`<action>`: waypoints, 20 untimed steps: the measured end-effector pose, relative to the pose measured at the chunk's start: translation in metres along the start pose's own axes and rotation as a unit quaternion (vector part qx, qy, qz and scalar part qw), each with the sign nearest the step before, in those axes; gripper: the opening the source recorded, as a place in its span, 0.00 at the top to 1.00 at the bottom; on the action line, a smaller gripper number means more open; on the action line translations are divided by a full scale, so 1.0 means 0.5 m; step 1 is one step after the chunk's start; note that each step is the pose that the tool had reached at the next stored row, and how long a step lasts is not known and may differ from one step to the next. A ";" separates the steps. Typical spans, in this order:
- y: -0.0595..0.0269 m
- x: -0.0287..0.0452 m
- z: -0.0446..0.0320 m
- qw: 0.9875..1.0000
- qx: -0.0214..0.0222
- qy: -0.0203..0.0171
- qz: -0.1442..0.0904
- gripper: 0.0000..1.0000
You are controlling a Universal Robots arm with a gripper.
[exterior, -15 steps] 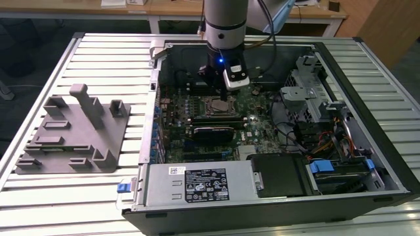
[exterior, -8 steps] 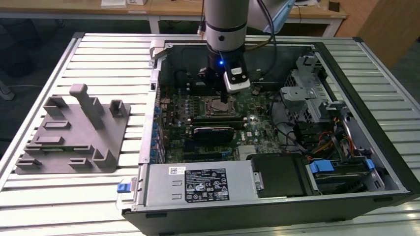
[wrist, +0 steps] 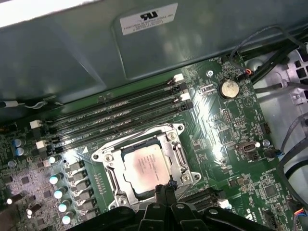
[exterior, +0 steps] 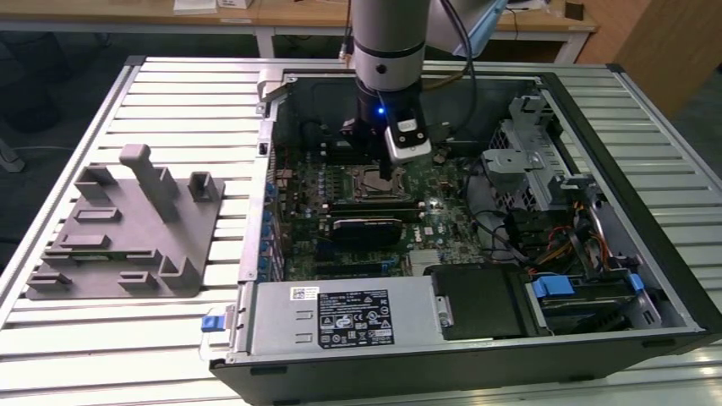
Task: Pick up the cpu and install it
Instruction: 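Install the second cpu locking lever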
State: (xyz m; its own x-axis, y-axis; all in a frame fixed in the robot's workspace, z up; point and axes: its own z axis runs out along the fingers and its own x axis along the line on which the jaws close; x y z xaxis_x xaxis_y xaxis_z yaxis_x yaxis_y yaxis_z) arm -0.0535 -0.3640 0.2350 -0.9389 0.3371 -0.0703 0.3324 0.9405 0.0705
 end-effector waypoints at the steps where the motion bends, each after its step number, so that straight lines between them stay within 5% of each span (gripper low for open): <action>1: -0.001 0.000 0.000 1.000 0.000 0.000 0.000 0.89; 9: -0.015 -0.005 0.001 1.000 0.004 0.002 0.000 0.89; 17: -0.028 -0.010 0.003 1.000 0.012 0.015 -0.003 0.89; 20: -0.033 -0.011 0.004 1.000 0.014 0.017 -0.006 0.89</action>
State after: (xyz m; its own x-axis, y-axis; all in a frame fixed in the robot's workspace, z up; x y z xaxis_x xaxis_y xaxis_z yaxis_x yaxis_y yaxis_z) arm -0.0535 -0.3814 0.2323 -0.9451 0.3246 -0.0369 0.3230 0.9454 0.0427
